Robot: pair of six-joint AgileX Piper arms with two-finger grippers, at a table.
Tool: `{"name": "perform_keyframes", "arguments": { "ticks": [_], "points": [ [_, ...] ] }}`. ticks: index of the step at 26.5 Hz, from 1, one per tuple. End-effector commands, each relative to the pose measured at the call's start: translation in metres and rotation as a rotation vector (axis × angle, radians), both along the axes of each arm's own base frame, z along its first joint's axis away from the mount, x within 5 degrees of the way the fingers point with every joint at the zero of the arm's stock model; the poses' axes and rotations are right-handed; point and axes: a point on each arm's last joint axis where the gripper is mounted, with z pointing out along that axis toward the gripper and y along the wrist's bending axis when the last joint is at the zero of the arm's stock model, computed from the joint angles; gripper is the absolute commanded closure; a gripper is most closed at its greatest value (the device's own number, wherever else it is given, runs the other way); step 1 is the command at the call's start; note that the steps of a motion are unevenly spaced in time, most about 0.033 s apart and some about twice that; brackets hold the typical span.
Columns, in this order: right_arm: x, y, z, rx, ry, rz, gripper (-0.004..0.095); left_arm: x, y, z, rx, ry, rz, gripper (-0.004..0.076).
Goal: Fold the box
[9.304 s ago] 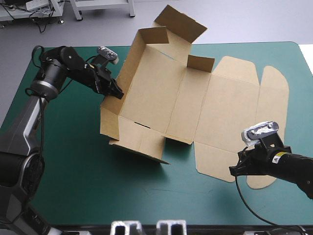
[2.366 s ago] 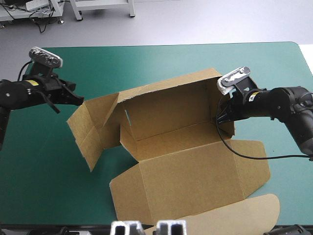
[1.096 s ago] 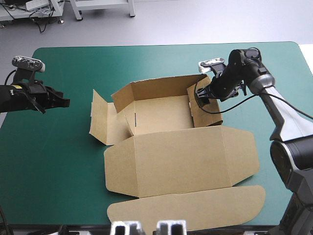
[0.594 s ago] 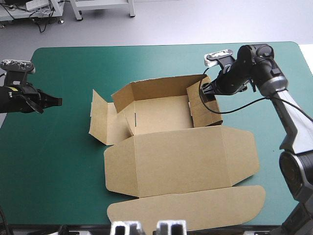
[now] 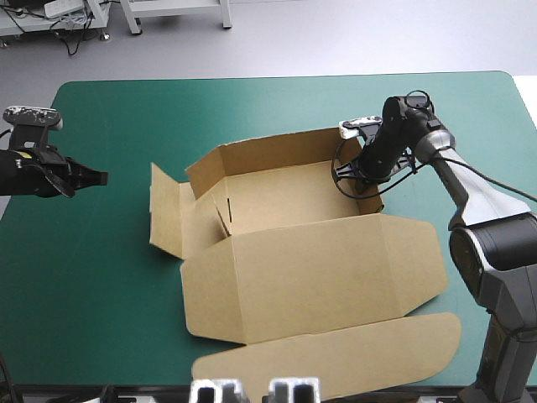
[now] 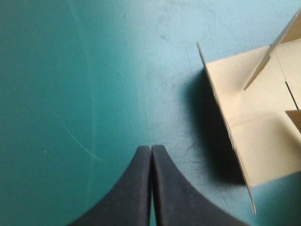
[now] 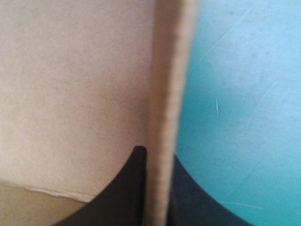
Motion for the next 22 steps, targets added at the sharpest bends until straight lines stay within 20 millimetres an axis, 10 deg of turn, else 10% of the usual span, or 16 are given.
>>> {"name": "perform_keyframes", "arguments": {
  "ticks": [1,16,22],
  "points": [
    [-0.012,-0.001,0.041,0.040,-0.086,0.047,0.0928,-0.003,-0.003,0.017,-0.016,-0.098,0.015,0.0734],
    [-0.060,-0.084,0.153,0.303,-0.393,-0.066,0.0928,0.002,0.007,0.022,0.058,-0.174,0.087,0.0734],
    [-0.076,-0.085,0.177,0.419,-0.472,-0.040,0.0928,0.016,-0.010,0.019,-0.183,-0.204,0.017,0.0734]
  ]
}}
